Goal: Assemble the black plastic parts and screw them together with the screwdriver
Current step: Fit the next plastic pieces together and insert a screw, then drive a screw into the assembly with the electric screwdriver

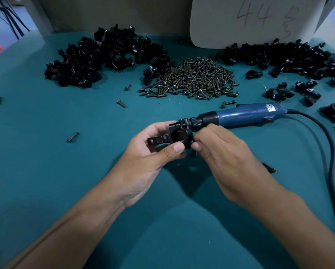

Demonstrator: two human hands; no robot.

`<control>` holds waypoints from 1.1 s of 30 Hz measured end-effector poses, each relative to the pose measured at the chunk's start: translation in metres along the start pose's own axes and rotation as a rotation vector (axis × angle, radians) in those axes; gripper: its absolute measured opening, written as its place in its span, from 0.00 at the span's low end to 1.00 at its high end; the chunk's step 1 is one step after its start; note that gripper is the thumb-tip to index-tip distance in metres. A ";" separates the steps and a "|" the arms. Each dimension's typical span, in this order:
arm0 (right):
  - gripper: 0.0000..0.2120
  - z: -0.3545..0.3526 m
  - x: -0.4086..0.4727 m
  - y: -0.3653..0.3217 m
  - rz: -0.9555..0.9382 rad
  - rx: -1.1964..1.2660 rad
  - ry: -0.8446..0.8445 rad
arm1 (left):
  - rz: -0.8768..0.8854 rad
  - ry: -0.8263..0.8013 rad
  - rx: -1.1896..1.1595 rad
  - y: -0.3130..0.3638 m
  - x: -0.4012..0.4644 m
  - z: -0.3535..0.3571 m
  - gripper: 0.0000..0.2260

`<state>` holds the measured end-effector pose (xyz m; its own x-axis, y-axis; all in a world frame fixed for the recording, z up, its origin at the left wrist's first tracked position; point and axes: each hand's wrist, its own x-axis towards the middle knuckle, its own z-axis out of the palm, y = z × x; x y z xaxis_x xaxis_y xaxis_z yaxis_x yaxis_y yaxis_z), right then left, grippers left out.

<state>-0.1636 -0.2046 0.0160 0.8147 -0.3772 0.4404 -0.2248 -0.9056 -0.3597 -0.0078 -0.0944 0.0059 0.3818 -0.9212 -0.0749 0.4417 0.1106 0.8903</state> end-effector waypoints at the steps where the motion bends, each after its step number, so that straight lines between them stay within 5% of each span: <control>1: 0.13 0.001 -0.001 -0.001 0.017 0.015 0.002 | 0.003 -0.005 0.003 0.000 0.000 -0.001 0.19; 7: 0.16 0.007 -0.002 -0.008 0.193 0.039 -0.032 | 0.026 -0.018 0.115 -0.002 -0.001 -0.004 0.20; 15: 0.23 0.005 0.003 -0.011 0.546 0.589 -0.068 | 0.040 -0.021 0.260 -0.003 0.003 -0.006 0.20; 19: 0.23 -0.024 0.014 0.014 0.851 0.842 0.096 | 0.000 0.053 0.191 0.000 0.003 -0.009 0.21; 21: 0.22 -0.043 0.020 0.029 0.982 0.690 0.111 | -0.015 0.102 0.145 0.005 0.002 -0.009 0.19; 24: 0.31 -0.057 0.027 0.049 1.173 0.291 -0.110 | -0.029 0.131 0.127 0.013 0.001 -0.007 0.17; 28: 0.46 -0.060 0.051 0.055 1.407 0.324 -0.208 | -0.030 0.132 0.071 0.019 0.001 -0.008 0.17; 33: 0.42 -0.043 0.074 0.052 1.532 0.327 -0.121 | -0.023 0.083 0.042 0.018 -0.001 -0.009 0.20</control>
<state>-0.1380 -0.2881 0.0658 -0.0314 -0.8302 -0.5566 -0.7374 0.3951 -0.5478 0.0071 -0.0882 0.0180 0.4388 -0.8889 -0.1315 0.4172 0.0719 0.9060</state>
